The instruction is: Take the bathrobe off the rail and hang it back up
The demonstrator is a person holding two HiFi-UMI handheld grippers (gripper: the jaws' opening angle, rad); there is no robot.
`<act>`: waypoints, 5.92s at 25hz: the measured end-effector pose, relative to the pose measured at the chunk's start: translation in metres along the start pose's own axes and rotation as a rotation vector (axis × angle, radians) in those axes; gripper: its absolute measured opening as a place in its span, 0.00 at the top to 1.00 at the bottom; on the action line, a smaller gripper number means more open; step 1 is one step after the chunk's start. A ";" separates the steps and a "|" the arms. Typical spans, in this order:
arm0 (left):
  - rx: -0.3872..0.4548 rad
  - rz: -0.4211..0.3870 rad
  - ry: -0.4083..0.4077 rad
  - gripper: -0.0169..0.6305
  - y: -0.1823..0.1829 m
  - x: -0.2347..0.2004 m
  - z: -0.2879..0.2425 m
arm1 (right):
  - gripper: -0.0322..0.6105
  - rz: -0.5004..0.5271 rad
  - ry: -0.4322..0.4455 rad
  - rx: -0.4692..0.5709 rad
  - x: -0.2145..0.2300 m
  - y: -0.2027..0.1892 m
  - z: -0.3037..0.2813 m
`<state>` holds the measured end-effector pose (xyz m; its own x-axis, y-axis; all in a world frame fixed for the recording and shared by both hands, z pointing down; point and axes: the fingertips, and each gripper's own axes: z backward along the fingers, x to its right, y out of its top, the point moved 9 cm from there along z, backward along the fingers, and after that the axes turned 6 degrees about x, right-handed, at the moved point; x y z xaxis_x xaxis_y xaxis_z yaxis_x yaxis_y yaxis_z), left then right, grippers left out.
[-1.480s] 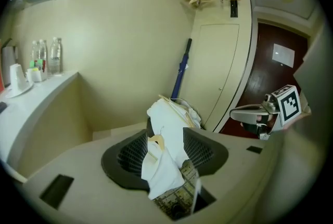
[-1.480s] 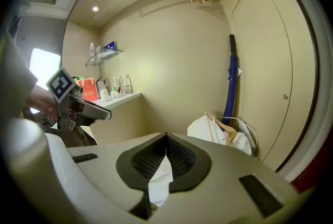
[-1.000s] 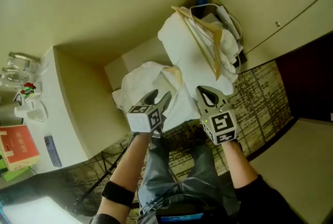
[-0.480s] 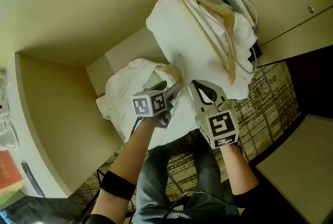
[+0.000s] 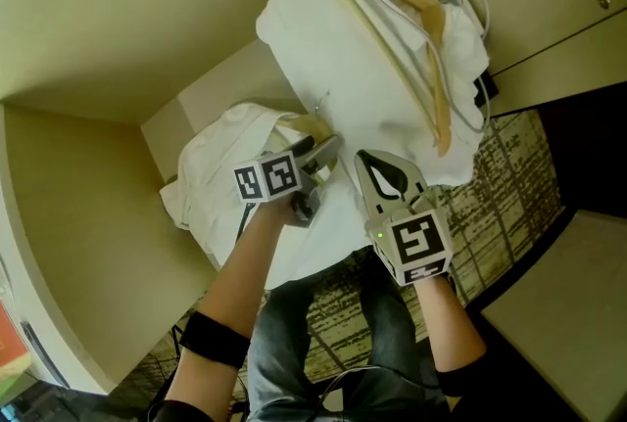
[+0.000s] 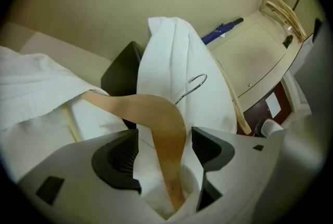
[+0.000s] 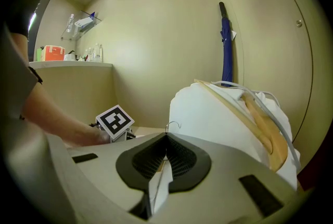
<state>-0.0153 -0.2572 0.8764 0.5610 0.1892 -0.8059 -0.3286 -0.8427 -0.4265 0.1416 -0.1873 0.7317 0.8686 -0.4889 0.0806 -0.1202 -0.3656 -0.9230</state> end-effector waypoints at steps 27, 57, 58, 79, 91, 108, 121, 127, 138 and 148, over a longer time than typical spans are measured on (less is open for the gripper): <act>0.118 -0.006 -0.050 0.66 0.019 0.055 0.050 | 0.92 -0.001 0.020 0.021 -0.015 0.029 0.041; 0.776 -0.174 -0.314 0.67 0.253 0.403 0.363 | 0.92 0.250 0.209 0.395 -0.174 0.391 0.173; 0.787 -0.188 -0.338 0.67 0.262 0.418 0.367 | 0.92 0.253 0.197 0.418 -0.174 0.402 0.177; 0.773 -0.428 -0.672 0.66 0.413 0.705 0.437 | 0.92 0.365 -0.080 0.850 -0.175 0.612 0.265; 0.835 -0.480 -0.704 0.66 0.482 0.795 0.498 | 0.92 0.437 -0.159 0.960 -0.190 0.729 0.293; 0.878 -0.506 -0.713 0.66 0.566 0.887 0.564 | 0.92 0.558 -0.237 1.061 -0.201 0.849 0.295; 0.910 -0.431 -0.671 0.66 0.596 0.879 0.561 | 0.92 0.574 -0.222 1.018 -0.204 0.858 0.277; 0.933 -0.415 -0.670 0.66 0.595 0.868 0.557 | 0.92 0.569 -0.214 1.006 -0.202 0.850 0.271; 1.019 -0.455 -0.646 0.65 0.581 0.858 0.561 | 0.92 0.561 -0.163 1.014 -0.199 0.838 0.276; 1.072 -0.611 -0.416 0.71 0.490 0.797 0.561 | 0.92 0.490 -0.015 0.990 -0.166 0.789 0.292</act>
<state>-0.1552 -0.2371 -0.2054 0.6219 0.7006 -0.3498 -0.6534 0.2180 -0.7250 0.0431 -0.1640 -0.1197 0.8386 -0.3955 -0.3747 -0.0209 0.6639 -0.7476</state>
